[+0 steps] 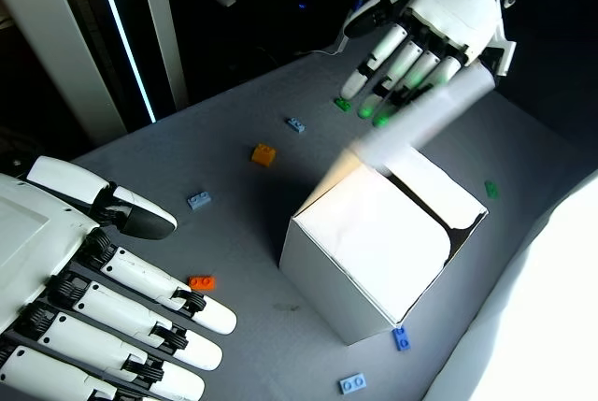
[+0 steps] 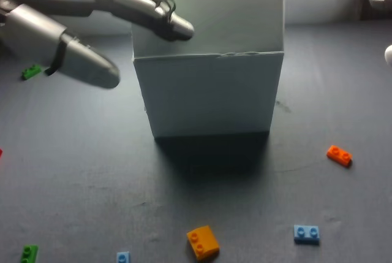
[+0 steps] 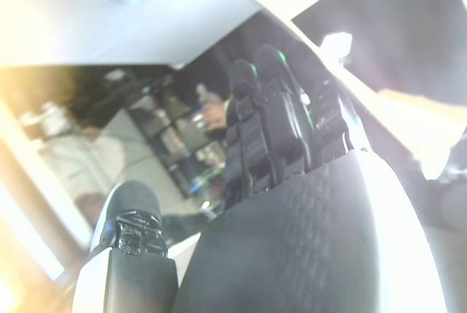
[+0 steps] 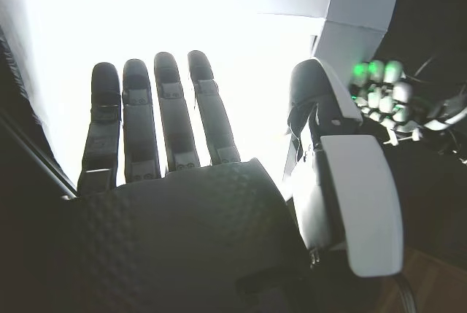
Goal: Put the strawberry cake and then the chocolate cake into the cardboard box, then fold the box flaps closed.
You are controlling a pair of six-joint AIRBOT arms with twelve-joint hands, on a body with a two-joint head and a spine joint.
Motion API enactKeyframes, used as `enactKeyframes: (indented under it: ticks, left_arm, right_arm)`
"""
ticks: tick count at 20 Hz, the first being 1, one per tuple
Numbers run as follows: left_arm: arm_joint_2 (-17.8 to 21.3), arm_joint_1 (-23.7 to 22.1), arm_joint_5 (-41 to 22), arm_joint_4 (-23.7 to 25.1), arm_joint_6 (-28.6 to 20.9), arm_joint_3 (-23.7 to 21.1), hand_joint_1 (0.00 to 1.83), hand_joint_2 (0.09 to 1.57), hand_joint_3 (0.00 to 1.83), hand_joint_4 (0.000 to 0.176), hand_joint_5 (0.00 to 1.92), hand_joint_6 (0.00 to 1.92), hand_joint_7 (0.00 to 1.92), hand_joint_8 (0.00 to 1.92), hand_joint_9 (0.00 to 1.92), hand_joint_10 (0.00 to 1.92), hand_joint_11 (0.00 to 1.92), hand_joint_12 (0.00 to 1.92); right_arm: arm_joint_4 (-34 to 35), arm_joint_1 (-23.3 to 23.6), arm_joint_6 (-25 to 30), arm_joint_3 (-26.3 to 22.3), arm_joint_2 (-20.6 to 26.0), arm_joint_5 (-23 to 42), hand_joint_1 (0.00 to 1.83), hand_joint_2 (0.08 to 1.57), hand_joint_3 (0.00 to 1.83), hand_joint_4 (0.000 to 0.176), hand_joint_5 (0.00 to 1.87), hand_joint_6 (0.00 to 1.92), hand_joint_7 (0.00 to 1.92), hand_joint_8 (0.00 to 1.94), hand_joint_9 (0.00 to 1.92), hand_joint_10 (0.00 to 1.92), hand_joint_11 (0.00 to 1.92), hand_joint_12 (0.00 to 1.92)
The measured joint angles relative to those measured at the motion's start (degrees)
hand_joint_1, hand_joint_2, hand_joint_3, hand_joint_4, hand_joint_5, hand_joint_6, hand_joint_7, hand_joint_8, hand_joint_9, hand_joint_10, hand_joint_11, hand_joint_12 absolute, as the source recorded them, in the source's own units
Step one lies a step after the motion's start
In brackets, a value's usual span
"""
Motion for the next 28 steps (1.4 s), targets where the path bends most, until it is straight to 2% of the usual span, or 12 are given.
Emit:
enactKeyframes:
  ticks: [1,2,8,11,12,13,14,15,18,19,25,28]
  left_arm:
    - [-0.5,-0.2,1.0,0.6,0.3,0.5,0.03,1.21,0.00,0.043,0.28,0.00,0.44,0.00,0.39,0.00,0.00,0.92]
    - [-1.1,-0.4,2.3,1.4,1.1,0.8,0.00,1.21,0.00,0.043,0.26,0.00,0.42,0.00,0.38,0.00,0.00,0.93]
    - [-5.2,-0.6,8.1,4.3,2.1,3.6,0.03,1.21,0.00,0.024,0.29,0.01,0.47,0.01,0.40,0.00,0.00,0.94]
    - [-8.0,-1.6,10.2,5.7,2.8,5.9,0.01,1.22,0.00,0.025,0.26,0.00,0.43,0.00,0.36,0.00,0.00,0.93]
    - [-8.8,-1.7,11.1,6.3,2.8,6.8,0.01,1.22,0.00,0.030,0.25,0.00,0.43,0.00,0.35,0.00,0.00,0.94]
    - [-9.4,-1.7,11.7,7.1,2.8,7.2,0.00,1.23,0.00,0.030,0.23,0.00,0.34,0.00,0.33,0.00,0.00,0.95]
    - [-9.6,-1.7,11.7,8.0,2.9,7.2,0.00,1.23,0.01,0.015,0.25,0.01,0.30,0.00,0.33,0.00,0.00,0.95]
    - [-9.7,-1.0,11.8,8.4,3.0,7.1,0.00,1.23,0.00,0.014,0.26,0.01,0.29,0.00,0.33,0.00,0.00,0.97]
    - [-9.3,0.3,12.4,8.7,3.0,6.4,0.00,1.22,0.00,0.036,0.25,0.00,0.29,0.00,0.33,0.00,0.00,0.97]
    - [-9.3,0.3,12.6,8.6,3.0,6.2,0.00,1.22,0.00,0.034,0.26,0.00,0.31,0.01,0.33,0.00,0.00,0.96]
    - [-9.3,-1.2,12.3,10.1,3.0,6.4,0.00,1.22,0.00,0.036,0.26,0.01,0.31,0.00,0.33,0.00,0.00,0.99]
    - [-8.6,-3.1,11.5,10.3,3.0,6.4,0.00,1.22,0.00,0.035,0.23,0.00,0.29,0.00,0.32,0.00,0.00,1.00]
  right_arm:
    - [0.0,0.0,0.0,0.0,0.0,0.0,0.05,1.29,0.00,0.000,0.22,0.01,0.27,0.00,0.22,0.01,0.00,0.73]
    - [0.0,0.0,0.0,0.0,0.0,0.0,0.03,1.30,0.01,0.000,0.20,0.00,0.25,0.00,0.21,0.01,0.00,0.73]
    - [0.0,0.0,0.0,0.0,-0.1,0.2,0.00,1.31,0.00,0.000,0.22,0.00,0.25,0.00,0.24,0.01,0.00,0.81]
    - [0.0,0.0,0.0,0.0,-0.1,0.2,0.01,1.32,0.00,0.000,0.24,0.01,0.25,0.00,0.24,0.01,0.00,0.79]
    - [0.0,0.0,0.0,0.0,-0.1,0.2,0.00,1.32,0.00,0.000,0.24,0.00,0.26,0.00,0.24,0.01,0.00,0.76]
    - [0.0,0.0,0.0,0.0,-0.1,0.2,0.00,1.32,0.00,0.000,0.25,0.01,0.27,0.00,0.25,0.01,0.00,0.78]
    - [0.0,0.0,0.0,0.0,-0.1,0.2,0.00,1.31,0.00,0.000,0.25,0.01,0.27,0.00,0.26,0.01,0.00,0.79]
    - [0.0,0.0,0.0,0.0,-0.1,0.2,0.00,1.31,0.00,0.000,0.26,0.01,0.29,0.01,0.27,0.02,0.00,0.83]
    - [0.0,0.0,0.0,0.0,-0.1,0.3,0.00,1.31,0.00,0.000,0.21,0.00,0.25,0.00,0.22,0.00,0.00,0.69]
    - [-0.2,0.0,0.0,0.0,-0.1,0.3,0.00,1.32,0.00,0.000,0.20,0.00,0.24,0.00,0.22,0.00,0.00,0.64]
    - [0.0,0.0,0.0,0.0,-0.2,0.3,0.00,1.30,0.00,0.000,0.20,0.00,0.23,0.00,0.23,0.00,0.00,0.76]
    - [0.0,0.0,0.0,0.0,-0.2,0.3,0.00,1.30,0.00,0.000,0.20,0.00,0.20,0.00,0.20,0.00,0.00,0.71]
